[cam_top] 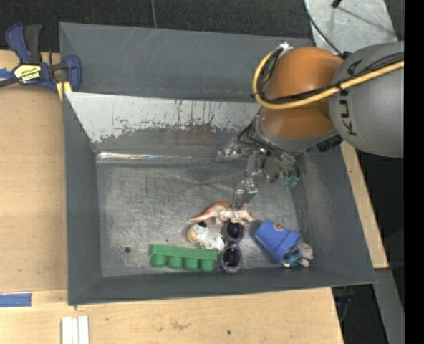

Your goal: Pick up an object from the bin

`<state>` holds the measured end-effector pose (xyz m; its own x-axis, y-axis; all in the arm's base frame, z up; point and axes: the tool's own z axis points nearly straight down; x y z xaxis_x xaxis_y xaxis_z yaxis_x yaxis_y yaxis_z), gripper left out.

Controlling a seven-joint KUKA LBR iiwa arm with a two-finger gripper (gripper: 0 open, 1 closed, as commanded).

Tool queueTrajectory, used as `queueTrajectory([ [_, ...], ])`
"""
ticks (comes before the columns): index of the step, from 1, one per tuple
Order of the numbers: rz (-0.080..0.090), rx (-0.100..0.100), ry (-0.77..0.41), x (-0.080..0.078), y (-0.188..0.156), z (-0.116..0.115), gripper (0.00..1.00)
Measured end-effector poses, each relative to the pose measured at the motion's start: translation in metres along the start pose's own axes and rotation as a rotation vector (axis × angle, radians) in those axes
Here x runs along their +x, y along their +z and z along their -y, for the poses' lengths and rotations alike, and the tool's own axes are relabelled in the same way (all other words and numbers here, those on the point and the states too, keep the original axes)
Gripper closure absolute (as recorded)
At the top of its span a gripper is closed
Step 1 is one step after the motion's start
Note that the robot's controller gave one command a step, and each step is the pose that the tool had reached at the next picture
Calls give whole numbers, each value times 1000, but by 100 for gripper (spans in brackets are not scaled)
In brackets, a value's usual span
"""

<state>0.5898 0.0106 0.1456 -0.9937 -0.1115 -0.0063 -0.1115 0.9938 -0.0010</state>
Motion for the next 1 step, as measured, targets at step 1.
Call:
queueTrajectory([
  [1, -9, -2, -108, 27, 6, 9, 0],
])
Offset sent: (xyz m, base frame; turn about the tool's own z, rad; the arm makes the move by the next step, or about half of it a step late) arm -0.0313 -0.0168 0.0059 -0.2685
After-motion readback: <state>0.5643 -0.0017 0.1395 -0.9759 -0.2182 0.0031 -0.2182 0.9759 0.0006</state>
